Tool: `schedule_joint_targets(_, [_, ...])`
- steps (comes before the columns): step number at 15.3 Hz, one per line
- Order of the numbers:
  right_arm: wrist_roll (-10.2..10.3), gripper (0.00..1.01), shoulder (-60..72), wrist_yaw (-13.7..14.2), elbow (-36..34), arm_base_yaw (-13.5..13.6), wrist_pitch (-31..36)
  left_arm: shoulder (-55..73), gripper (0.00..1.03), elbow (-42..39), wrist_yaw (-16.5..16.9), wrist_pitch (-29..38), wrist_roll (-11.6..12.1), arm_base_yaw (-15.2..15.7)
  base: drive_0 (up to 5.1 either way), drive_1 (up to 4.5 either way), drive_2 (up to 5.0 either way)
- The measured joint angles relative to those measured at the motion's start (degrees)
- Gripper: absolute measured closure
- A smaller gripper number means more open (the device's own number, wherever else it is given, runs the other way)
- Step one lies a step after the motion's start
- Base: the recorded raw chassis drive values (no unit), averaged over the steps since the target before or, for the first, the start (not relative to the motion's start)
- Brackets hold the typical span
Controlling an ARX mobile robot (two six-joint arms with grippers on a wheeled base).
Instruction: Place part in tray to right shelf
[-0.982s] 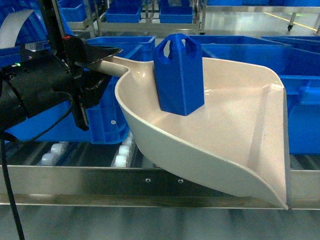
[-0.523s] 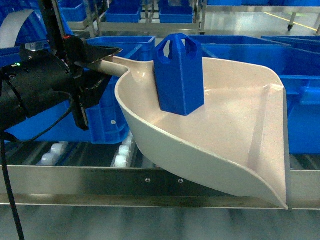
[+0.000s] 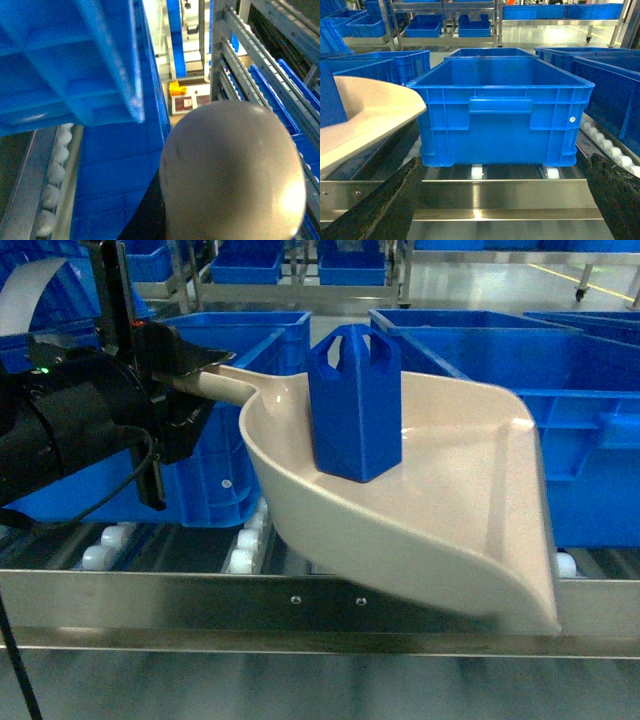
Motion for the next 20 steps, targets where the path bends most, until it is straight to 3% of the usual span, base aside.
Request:
schedule_joint_targets(1, [0.0,0.03,0.0,0.0,0.0,0.0,0.0,-2.3,0.88,-0.7,-5.1,1.6,4.5,-0.9,0.0,0.0,0.0])
schedule_joint_targets(2, [0.0,0.03,0.0,0.0,0.0,0.0,0.0,-3.6,0.88,-0.7,-6.8,3.4,7.9,-1.1,0.0,0.0,0.0])
schedule_joint_targets(3, [0.0,0.03,0.0,0.0,0.0,0.0,0.0,-3.6,0.88,-0.7,-6.8,4.7,8.5,-0.7,0.0,0.0,0.0])
schedule_joint_targets(8, [0.0,0.03,0.0,0.0,0.0,0.0,0.0,-9.3,0.88,-0.4,-5.4,8.2,7.9,0.7,0.0,0.0,0.0])
schedule_joint_targets(10, [0.0,0.03,0.0,0.0,0.0,0.0,0.0,-12.0,0.88,3.2,-9.7,4.2,6.9,3.4,0.0,0.0,0.0])
schedule_joint_targets(11, [0.0,0.03,0.0,0.0,0.0,0.0,0.0,-13.6,0.88,5.9,-14.6,-1.0,6.5,6.3,0.0,0.0,0.0])
schedule_joint_targets(14, [0.0,0.03,0.0,0.0,0.0,0.0,0.0,-14.8,0.88,11.0,-24.1,-12.0,7.6,12.1,0.0,0.0,0.0])
schedule_joint_targets(15, [0.0,0.03,0.0,0.0,0.0,0.0,0.0,-15.0,0.88,13.4,-30.9,-19.6,9.8,14.0,0.0,0.0,0.0])
schedule_joint_targets(16, [0.0,0.03,0.0,0.0,0.0,0.0,0.0,-14.9,0.88,15.3,-38.6,-24.1,13.6,15.0,0.0,0.0,0.0])
schedule_joint_targets(17, [0.0,0.03,0.0,0.0,0.0,0.0,0.0,-14.9,0.88,16.3,-42.7,-25.9,16.8,15.2,0.0,0.0,0.0])
schedule_joint_targets(19, [0.0,0.03,0.0,0.0,0.0,0.0,0.0,-14.5,0.88,19.0,-51.8,-19.8,30.9,14.5,0.0,0.0,0.0])
schedule_joint_targets(20, [0.0,0.03,0.0,0.0,0.0,0.0,0.0,-14.5,0.88,20.0,-53.1,-18.9,35.1,14.1,0.0,0.0,0.0])
